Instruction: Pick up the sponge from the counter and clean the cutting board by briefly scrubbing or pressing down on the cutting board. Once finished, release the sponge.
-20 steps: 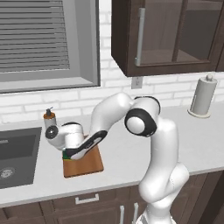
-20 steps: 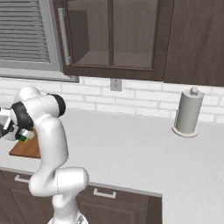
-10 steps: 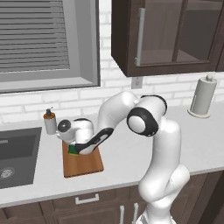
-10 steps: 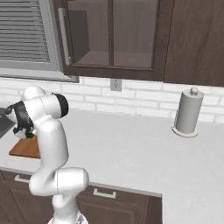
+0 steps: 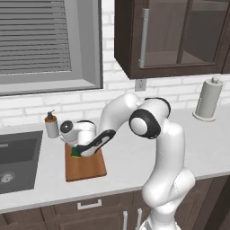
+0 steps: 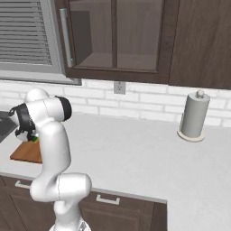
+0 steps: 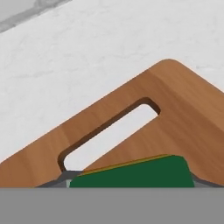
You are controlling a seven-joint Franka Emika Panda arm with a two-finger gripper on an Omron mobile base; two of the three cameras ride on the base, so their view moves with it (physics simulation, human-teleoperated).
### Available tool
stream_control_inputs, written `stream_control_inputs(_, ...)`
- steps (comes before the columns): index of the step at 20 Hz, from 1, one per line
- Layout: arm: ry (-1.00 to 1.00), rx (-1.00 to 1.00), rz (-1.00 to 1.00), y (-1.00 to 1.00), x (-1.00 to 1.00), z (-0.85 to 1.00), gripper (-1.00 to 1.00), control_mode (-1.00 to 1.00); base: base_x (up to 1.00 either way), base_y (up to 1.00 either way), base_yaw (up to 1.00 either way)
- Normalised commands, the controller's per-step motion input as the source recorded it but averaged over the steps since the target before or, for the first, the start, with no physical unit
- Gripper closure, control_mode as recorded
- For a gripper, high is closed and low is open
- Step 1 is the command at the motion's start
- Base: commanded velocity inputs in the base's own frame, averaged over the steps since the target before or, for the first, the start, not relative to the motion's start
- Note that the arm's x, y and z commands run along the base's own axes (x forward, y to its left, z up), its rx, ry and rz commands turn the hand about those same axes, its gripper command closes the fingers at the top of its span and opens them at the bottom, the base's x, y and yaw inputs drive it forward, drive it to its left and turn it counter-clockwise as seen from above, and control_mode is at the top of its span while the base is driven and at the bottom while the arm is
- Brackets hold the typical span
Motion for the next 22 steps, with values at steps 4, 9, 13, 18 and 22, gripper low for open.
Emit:
stream_control_inputs(4, 0.00, 0.00, -0.10, -0.88, 0.17, -0.44, 1.00, -1.00, 0.00, 0.00, 0.00)
stream_control_inputs(9, 0.00, 0.00, -0.08, -0.95, 0.06, -0.38, 1.00, -1.00, 0.00, 0.00, 0.00)
stream_control_inputs(13, -0.02, 0.03, -0.07, -0.93, 0.00, -0.23, 1.00, -1.00, 0.00, 0.00, 0.00)
stream_control_inputs(18, -0.07, 0.00, -0.07, -0.93, 0.10, -0.49, 1.00, -1.00, 0.00, 0.00, 0.00)
stream_control_inputs(22, -0.08, 0.00, -0.08, -0.97, 0.21, -0.54, 1.00, -1.00, 0.00, 0.00, 0.00)
